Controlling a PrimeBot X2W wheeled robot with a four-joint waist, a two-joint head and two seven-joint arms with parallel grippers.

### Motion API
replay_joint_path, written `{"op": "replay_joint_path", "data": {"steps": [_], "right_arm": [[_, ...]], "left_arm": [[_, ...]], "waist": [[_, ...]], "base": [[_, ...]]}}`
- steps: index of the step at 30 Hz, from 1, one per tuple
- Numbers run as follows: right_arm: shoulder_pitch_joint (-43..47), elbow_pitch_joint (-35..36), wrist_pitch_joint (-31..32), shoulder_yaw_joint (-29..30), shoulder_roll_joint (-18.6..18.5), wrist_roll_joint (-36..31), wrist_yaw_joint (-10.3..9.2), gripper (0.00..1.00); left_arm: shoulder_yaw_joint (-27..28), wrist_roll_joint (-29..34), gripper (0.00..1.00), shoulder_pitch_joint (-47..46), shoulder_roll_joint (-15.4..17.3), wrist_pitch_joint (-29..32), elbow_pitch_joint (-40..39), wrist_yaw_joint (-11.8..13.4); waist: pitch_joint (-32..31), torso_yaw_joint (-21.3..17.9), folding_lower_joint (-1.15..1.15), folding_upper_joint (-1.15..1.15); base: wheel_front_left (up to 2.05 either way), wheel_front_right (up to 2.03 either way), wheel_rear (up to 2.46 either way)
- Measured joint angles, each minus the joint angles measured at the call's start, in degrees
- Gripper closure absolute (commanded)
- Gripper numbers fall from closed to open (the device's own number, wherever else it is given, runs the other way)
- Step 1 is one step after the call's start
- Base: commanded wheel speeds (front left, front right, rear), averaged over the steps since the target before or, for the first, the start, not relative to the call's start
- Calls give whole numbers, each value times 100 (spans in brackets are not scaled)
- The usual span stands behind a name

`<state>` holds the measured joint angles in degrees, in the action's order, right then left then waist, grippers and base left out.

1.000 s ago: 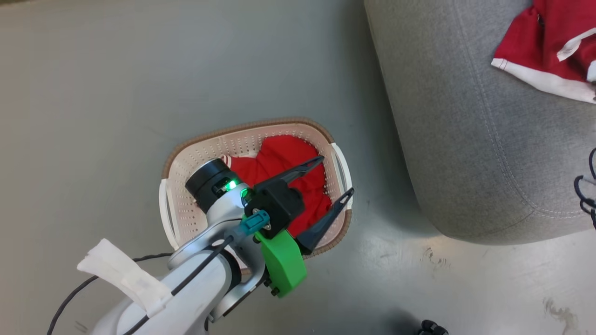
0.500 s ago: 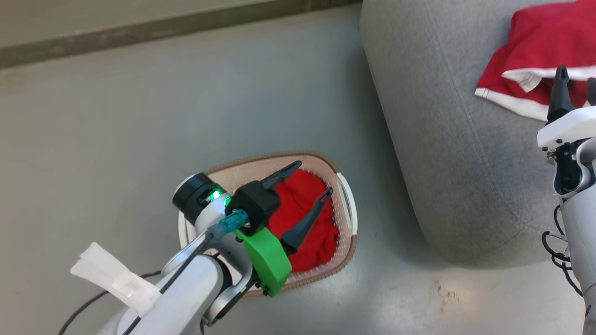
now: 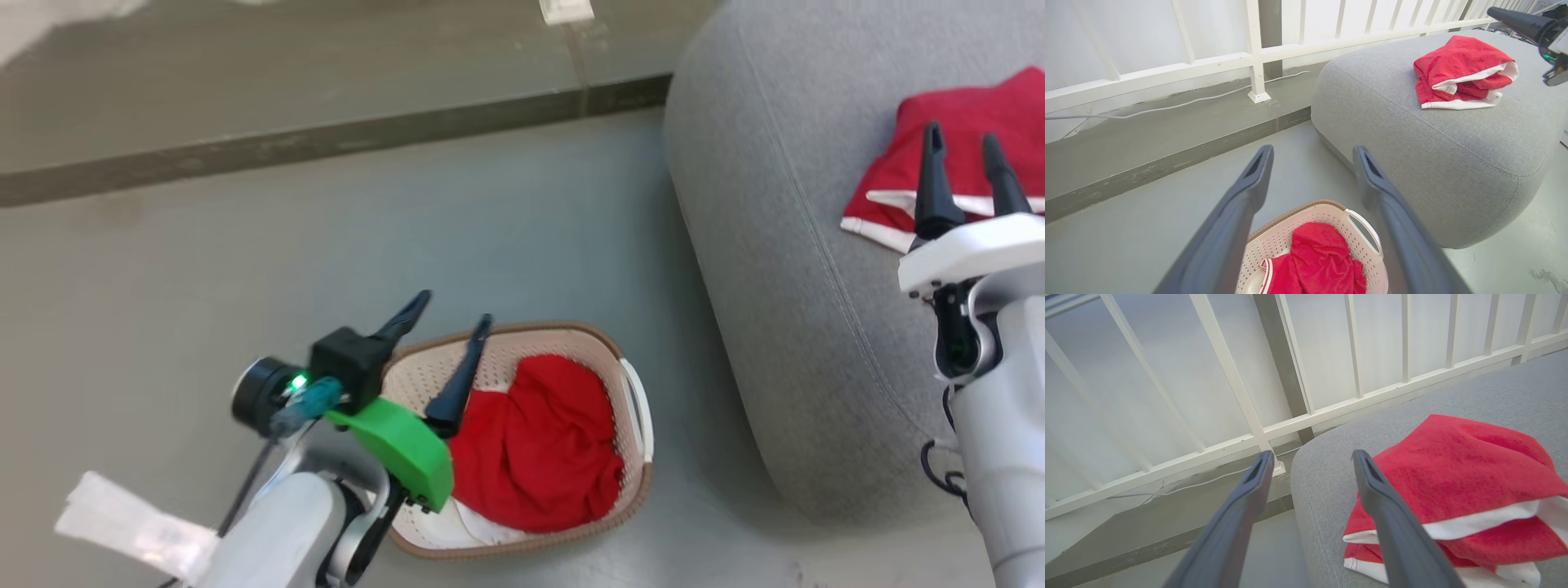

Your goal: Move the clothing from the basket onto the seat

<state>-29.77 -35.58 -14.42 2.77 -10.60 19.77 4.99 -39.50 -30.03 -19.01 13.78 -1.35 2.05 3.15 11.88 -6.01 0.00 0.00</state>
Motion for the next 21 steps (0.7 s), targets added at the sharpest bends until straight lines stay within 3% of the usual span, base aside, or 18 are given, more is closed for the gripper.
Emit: {"op": "replay_joint_path", "data": {"steps": [8,21], "right_arm": [[576,497,0,-279,276,-269,55,0],[1694,1314,0,-520,515,-581,43,0]], "left_arm": [[455,-110,0,427,22,-235,97,243],[1141,-137,0,1098,141,-593,285,350]], "waist": [[-327,218,0,0],[-886,513,0,0]], "base": [[0,0,0],[0,0,0]]}}
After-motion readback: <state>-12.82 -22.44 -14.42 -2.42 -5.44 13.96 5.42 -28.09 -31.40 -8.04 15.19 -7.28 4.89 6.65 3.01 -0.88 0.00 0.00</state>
